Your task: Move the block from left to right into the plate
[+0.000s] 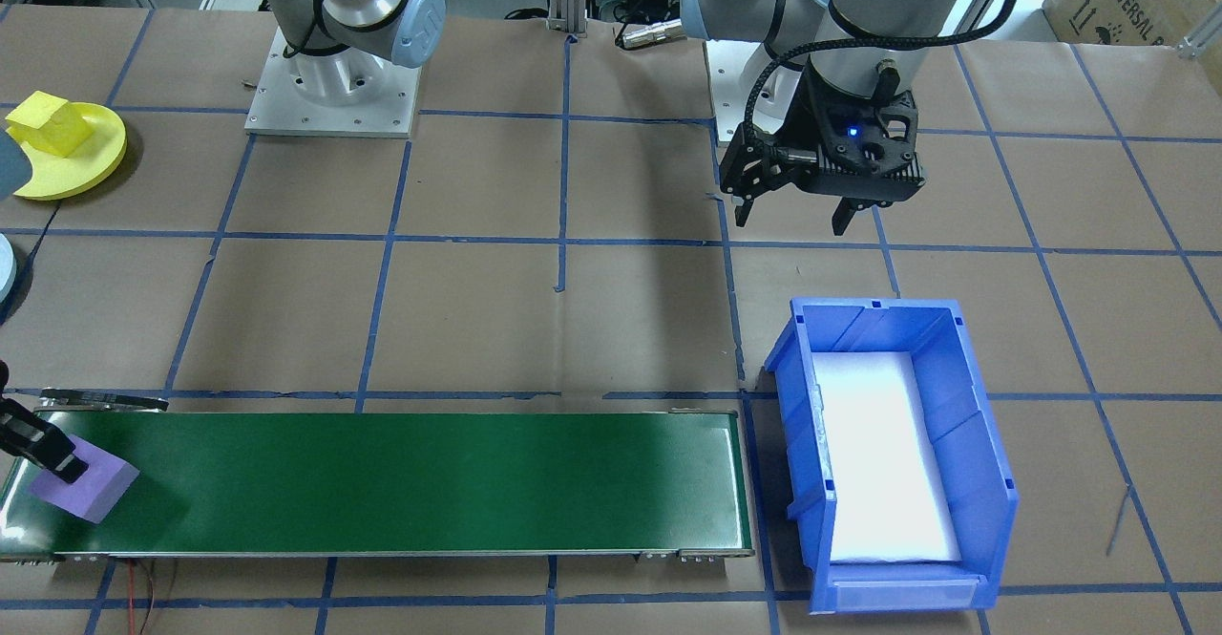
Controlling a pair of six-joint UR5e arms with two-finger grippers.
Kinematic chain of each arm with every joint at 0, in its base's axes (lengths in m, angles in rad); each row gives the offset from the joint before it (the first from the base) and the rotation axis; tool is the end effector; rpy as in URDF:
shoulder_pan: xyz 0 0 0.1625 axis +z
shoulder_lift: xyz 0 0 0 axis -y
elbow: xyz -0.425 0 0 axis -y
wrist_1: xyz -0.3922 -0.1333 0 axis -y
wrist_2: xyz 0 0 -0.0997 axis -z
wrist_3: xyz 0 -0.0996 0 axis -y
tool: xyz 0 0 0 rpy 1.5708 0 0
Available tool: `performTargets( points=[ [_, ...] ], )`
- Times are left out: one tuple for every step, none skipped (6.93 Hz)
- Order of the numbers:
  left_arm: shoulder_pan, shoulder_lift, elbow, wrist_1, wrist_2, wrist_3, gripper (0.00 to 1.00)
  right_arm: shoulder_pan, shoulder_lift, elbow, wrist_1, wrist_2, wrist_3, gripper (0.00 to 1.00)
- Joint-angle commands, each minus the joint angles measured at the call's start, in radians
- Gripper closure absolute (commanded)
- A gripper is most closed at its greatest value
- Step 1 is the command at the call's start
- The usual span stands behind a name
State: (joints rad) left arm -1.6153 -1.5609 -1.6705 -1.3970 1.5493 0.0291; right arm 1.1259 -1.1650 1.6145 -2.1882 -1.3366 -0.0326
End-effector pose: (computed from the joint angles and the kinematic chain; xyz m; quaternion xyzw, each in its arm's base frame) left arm -0.1573 -0.4876 0.4614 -0.0372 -0.9984 0.0419 0.0111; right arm -0.1323 -0.6410 0.3037 0.1930 0.9707 -0.1085 0.0934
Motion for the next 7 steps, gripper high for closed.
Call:
performTargets(
  points=[
    [0.0,-0.001,0.0,0.0,-0.005,0.0,0.0,-0.005,-0.056,0.014,0.083,-0.057,-0.096,0.89],
    [0.002,-0.001,0.0,0.001,-0.005,0.0,0.0,-0.029,-0.082,0.019,0.108,-0.068,-0.162,0.9],
    [0.002,-0.001,0.0,0.001,-0.003,0.0,0.0,-0.053,-0.087,0.018,0.114,-0.07,-0.214,0.92],
    [0.002,0.001,0.0,0.0,0.0,0.008,0.0,-0.086,-0.105,0.022,0.139,-0.122,-0.312,0.95],
    [0.002,0.001,0.0,0.001,-0.003,0.011,0.0,-0.139,-0.126,0.033,0.145,-0.134,-0.46,0.96],
    [0.002,0.001,0.0,0.0,0.0,0.012,0.0,-0.228,-0.131,0.033,0.149,-0.147,-0.577,0.96],
    [0.002,0.001,0.0,0.0,-0.002,0.012,0.0,-0.342,-0.13,0.054,0.159,-0.15,-0.712,0.96]
  ],
)
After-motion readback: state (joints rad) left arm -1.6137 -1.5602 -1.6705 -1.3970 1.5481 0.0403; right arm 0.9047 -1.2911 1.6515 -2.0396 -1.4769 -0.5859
